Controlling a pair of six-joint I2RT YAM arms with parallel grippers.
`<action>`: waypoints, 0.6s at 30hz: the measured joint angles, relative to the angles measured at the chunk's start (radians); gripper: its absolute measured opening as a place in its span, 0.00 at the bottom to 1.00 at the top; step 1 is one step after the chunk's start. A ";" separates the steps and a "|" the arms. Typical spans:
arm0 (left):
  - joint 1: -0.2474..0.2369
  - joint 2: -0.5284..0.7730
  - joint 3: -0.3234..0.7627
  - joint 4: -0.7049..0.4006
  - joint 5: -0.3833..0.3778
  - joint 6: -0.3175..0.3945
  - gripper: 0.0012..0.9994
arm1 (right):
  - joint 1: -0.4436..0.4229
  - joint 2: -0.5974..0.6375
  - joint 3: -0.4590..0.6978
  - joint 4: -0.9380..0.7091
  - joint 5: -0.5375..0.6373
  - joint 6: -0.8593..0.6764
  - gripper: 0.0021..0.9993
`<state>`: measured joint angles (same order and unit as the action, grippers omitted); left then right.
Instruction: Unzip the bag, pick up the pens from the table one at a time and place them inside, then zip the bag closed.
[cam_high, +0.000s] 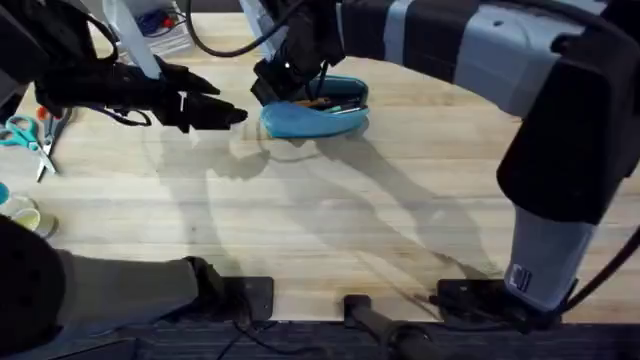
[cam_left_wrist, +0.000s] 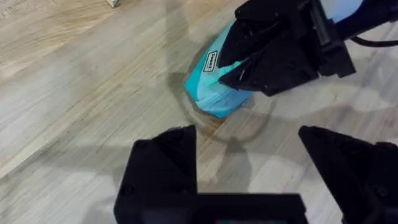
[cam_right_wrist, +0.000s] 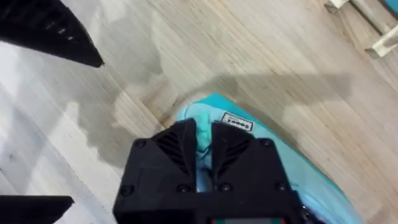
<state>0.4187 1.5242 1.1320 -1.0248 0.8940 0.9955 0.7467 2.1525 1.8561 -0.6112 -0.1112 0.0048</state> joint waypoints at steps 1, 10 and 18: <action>0.000 0.000 0.000 0.000 0.000 0.000 0.99 | 0.000 0.000 0.000 0.000 0.000 0.000 0.11; 0.000 0.000 0.000 0.000 0.000 0.000 0.99 | 0.000 0.000 0.000 0.002 0.003 0.001 0.03; 0.000 0.000 0.000 0.000 0.000 0.000 0.99 | 0.000 0.000 0.004 -0.007 0.003 0.001 0.03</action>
<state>0.4187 1.5242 1.1320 -1.0248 0.8940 0.9958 0.7467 2.1529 1.8602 -0.6187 -0.1081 0.0055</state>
